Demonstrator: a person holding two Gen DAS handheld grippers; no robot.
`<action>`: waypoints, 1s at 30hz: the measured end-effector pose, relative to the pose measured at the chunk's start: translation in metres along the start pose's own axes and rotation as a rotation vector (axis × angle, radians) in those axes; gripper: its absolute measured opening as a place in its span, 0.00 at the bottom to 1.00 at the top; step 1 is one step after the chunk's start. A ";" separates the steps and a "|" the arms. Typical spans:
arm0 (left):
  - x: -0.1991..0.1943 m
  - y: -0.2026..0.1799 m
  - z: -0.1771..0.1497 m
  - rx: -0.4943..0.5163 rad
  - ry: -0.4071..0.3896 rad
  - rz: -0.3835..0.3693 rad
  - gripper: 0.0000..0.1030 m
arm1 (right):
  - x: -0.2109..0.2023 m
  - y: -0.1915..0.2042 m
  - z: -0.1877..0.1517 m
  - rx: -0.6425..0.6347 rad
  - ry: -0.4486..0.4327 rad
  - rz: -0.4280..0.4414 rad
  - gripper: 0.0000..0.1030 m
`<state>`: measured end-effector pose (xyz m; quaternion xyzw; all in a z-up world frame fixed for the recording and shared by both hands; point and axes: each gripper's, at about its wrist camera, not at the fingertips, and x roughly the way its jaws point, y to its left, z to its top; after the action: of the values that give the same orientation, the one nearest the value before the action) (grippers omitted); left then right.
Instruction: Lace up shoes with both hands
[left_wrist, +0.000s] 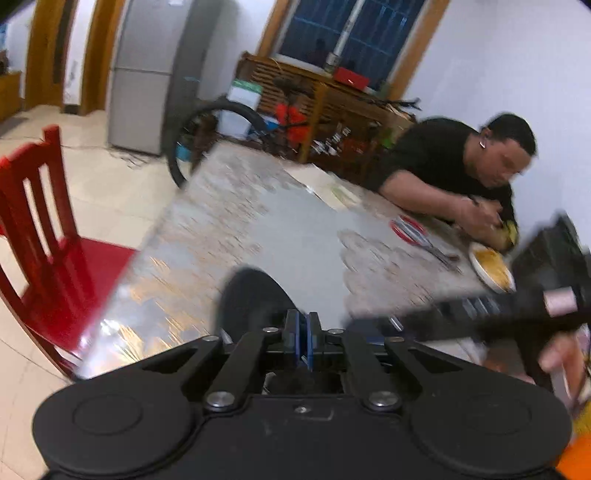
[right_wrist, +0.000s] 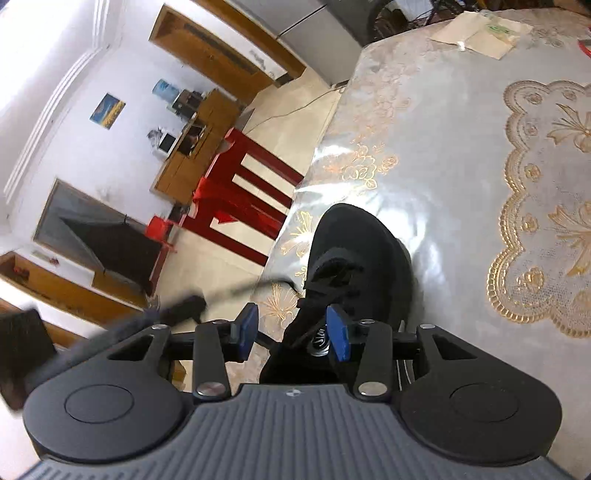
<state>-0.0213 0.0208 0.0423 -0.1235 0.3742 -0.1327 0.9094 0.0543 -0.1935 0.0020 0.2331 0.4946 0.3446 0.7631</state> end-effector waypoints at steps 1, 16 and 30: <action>0.004 -0.005 -0.006 0.006 0.016 -0.016 0.03 | -0.002 0.002 -0.002 -0.017 -0.004 -0.017 0.43; 0.035 -0.021 -0.048 -0.025 0.130 -0.032 0.05 | 0.029 0.054 0.016 -0.530 0.016 -0.253 0.43; -0.001 -0.021 -0.052 -0.024 0.025 0.004 0.26 | 0.078 0.057 0.039 -0.535 0.207 -0.159 0.02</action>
<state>-0.0622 -0.0055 0.0135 -0.1322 0.3874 -0.1282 0.9033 0.0947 -0.0976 0.0114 -0.0522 0.4781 0.4237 0.7676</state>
